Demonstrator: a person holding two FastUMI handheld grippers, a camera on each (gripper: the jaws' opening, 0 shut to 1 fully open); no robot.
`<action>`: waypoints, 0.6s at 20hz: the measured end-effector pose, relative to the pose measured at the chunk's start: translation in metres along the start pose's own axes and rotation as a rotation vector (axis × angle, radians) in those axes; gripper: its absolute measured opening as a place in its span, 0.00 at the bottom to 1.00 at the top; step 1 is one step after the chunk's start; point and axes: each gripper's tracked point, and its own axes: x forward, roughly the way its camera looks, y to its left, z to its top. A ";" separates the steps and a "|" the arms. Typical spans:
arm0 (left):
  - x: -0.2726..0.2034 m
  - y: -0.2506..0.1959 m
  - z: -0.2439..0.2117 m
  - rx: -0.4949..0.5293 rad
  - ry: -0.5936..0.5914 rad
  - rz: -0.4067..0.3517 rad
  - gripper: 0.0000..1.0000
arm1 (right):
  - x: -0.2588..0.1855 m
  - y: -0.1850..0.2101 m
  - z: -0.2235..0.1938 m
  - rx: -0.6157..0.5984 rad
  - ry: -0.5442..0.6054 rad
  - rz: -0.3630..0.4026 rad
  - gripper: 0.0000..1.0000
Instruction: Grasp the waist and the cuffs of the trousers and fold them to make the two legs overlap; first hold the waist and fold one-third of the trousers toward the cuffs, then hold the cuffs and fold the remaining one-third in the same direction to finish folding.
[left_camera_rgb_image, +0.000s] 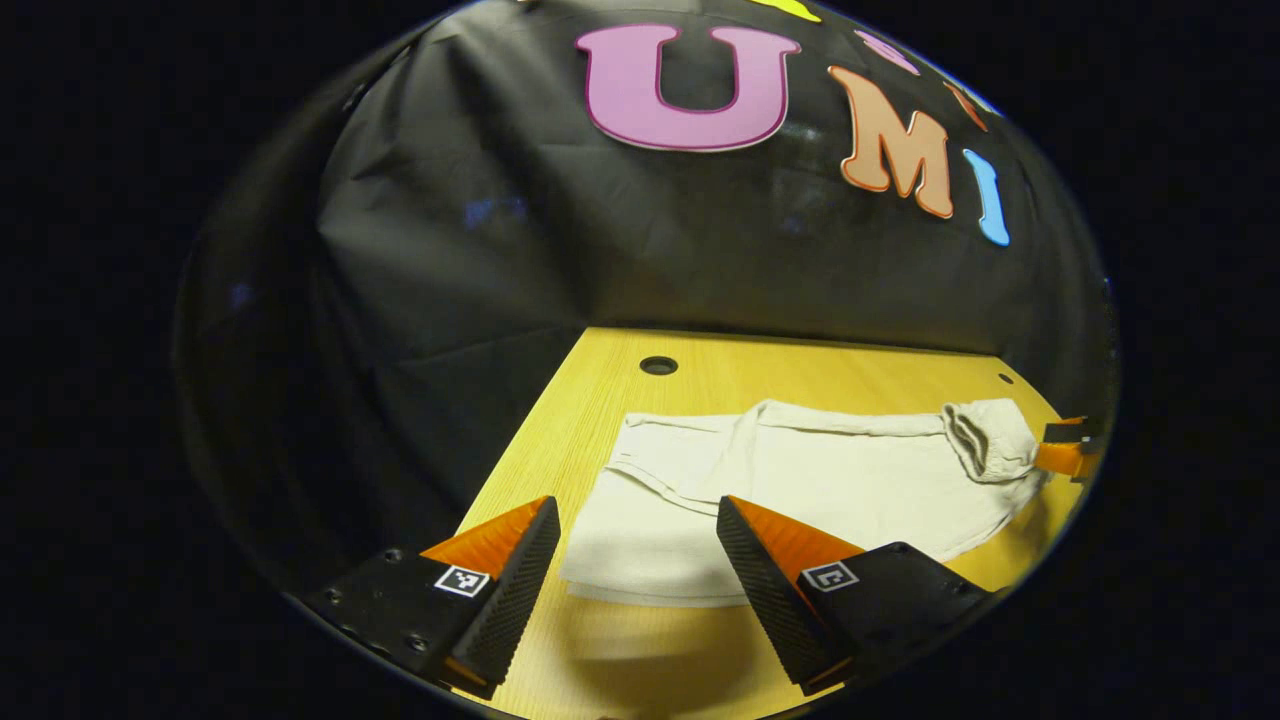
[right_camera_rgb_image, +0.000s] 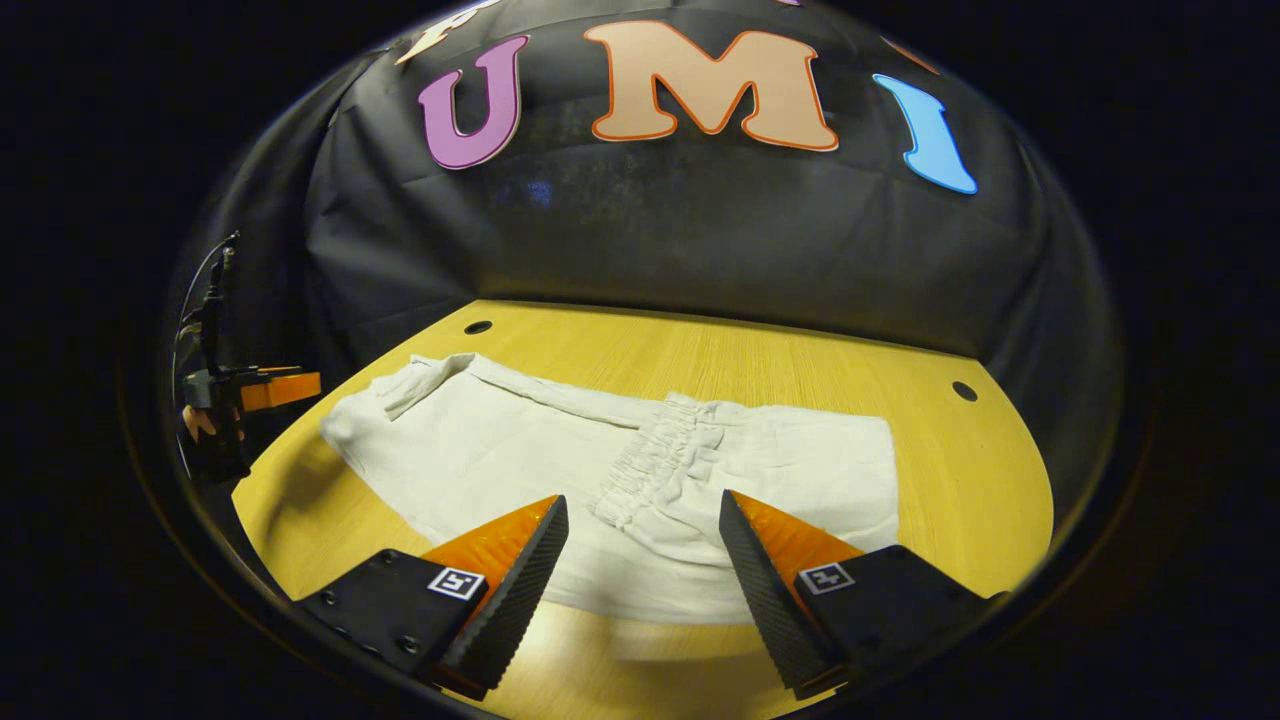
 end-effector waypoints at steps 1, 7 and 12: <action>0.008 0.004 -0.005 -0.003 0.014 0.009 0.96 | -0.008 -0.004 0.010 -0.007 0.000 -0.008 0.98; 0.040 0.022 -0.037 -0.015 0.094 0.060 0.97 | -0.025 0.001 0.000 -0.011 -0.007 -0.048 0.98; 0.041 0.023 -0.058 -0.030 0.174 0.038 0.97 | -0.030 -0.005 -0.001 -0.012 0.000 -0.065 0.98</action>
